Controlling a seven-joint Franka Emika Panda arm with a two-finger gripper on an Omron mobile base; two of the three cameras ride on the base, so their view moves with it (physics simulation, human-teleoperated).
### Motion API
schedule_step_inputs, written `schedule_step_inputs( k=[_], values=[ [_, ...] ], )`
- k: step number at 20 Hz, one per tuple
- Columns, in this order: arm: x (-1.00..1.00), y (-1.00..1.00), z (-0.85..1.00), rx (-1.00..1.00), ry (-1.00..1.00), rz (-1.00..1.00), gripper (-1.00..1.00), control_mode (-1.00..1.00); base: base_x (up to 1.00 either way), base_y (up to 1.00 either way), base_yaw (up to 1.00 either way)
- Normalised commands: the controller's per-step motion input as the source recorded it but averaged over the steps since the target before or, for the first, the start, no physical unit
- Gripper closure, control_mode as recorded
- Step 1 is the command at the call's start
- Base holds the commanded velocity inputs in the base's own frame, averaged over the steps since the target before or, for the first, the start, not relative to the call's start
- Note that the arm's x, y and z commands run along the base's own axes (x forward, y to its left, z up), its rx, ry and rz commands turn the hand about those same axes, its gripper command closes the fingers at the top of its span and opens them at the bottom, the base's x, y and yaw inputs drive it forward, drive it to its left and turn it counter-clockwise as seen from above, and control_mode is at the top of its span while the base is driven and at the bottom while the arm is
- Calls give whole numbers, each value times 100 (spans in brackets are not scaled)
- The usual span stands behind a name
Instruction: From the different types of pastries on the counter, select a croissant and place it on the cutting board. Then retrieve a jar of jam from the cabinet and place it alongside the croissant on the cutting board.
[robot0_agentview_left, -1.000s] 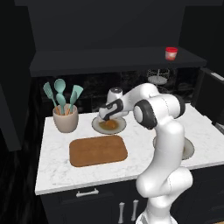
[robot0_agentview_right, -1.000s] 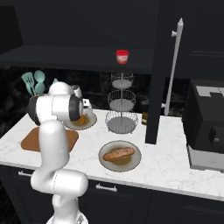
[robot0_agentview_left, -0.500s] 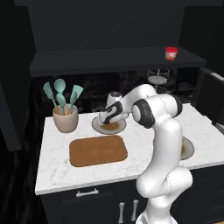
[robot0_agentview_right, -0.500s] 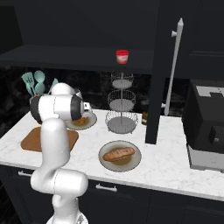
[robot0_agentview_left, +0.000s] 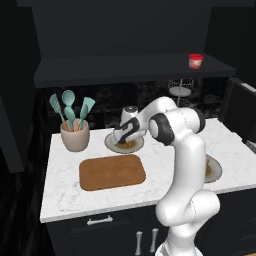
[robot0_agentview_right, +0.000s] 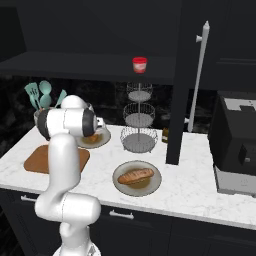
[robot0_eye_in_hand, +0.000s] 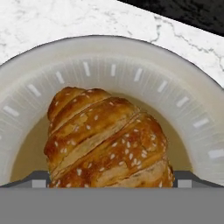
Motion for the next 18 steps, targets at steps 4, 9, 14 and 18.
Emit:
schedule_step_inputs(
  k=[4,9,14,18],
  values=[
    [12,14,-11,-1,0,0,100,-100,0,0,0],
    [0,28,-2,-1,-1,0,100,-100,0,0,0],
    [-27,19,26,0,-13,0,100,-100,0,0,0],
    [-47,7,37,0,-18,0,100,-100,0,0,0]
  ],
)
